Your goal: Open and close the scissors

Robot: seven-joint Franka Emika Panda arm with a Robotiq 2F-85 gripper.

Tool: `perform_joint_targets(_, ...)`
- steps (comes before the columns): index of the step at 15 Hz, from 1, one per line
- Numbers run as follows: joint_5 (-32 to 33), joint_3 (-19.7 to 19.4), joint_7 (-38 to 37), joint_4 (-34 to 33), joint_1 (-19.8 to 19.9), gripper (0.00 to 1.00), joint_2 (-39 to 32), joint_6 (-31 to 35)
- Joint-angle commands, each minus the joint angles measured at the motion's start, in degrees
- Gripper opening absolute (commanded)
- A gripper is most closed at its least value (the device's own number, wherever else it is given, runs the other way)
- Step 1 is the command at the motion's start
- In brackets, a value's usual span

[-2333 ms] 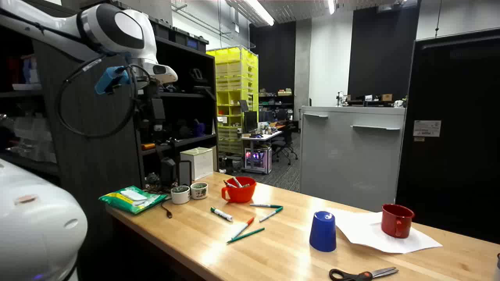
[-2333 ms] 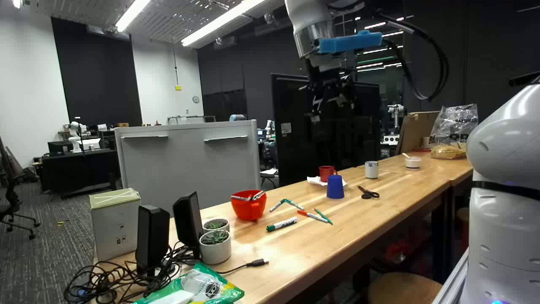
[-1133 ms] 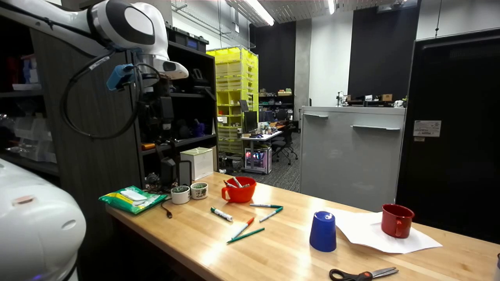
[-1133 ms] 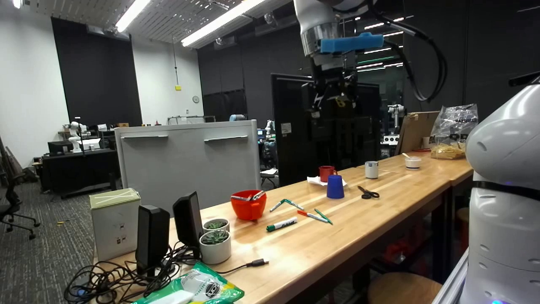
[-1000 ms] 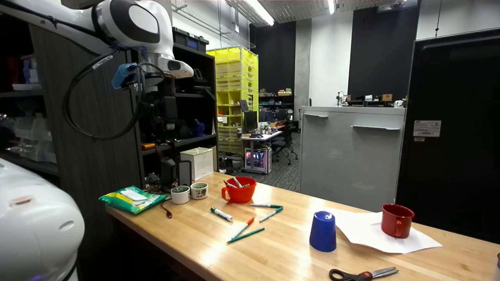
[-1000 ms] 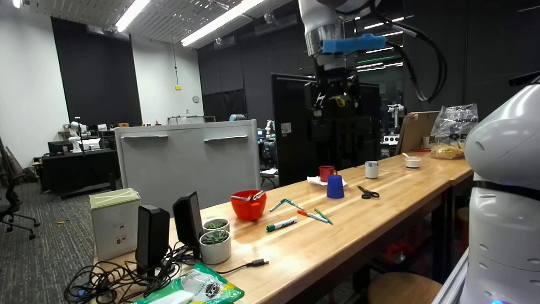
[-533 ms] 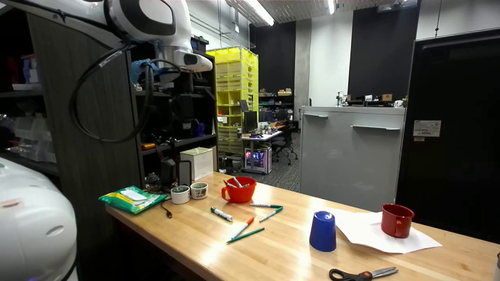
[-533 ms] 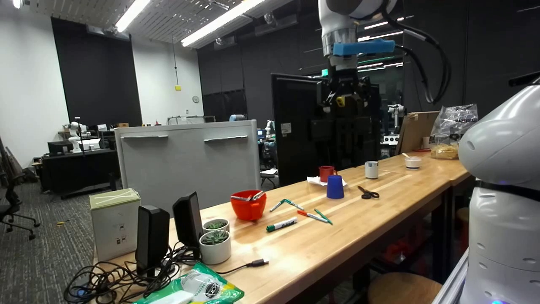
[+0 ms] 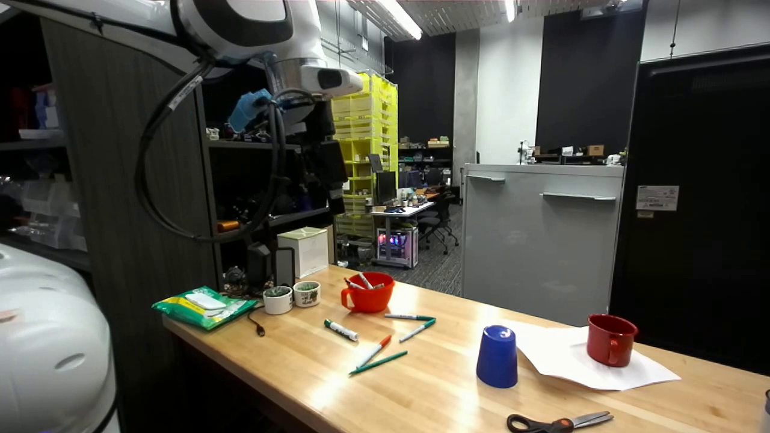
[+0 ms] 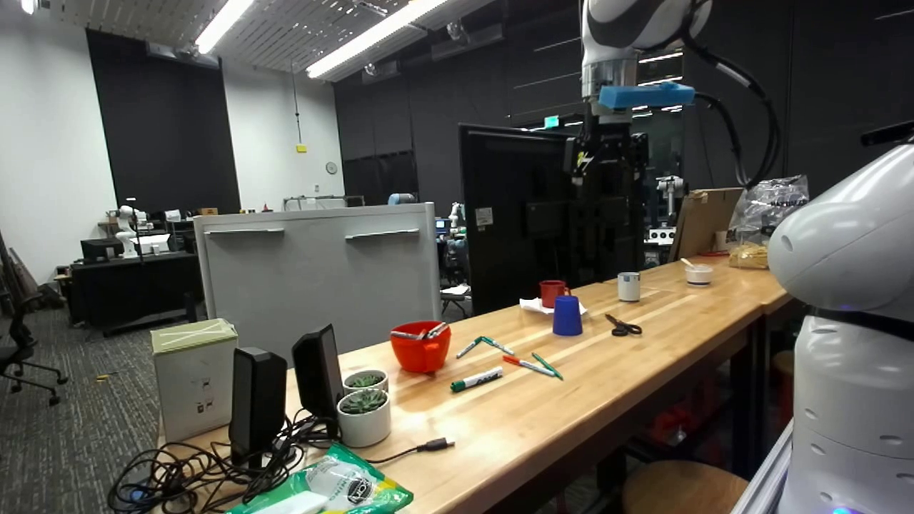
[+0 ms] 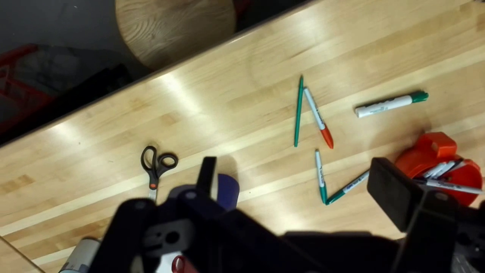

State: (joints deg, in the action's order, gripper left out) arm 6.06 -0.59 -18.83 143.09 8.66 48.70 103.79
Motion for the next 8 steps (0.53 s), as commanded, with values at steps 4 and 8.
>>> perform_joint_targets(4,0.8,-7.1,4.6,1.9,5.8,1.00,1.1,5.1)
perform_joint_targets(8,0.0,-7.0,4.9,1.5,6.2,1.00,0.7,4.4)
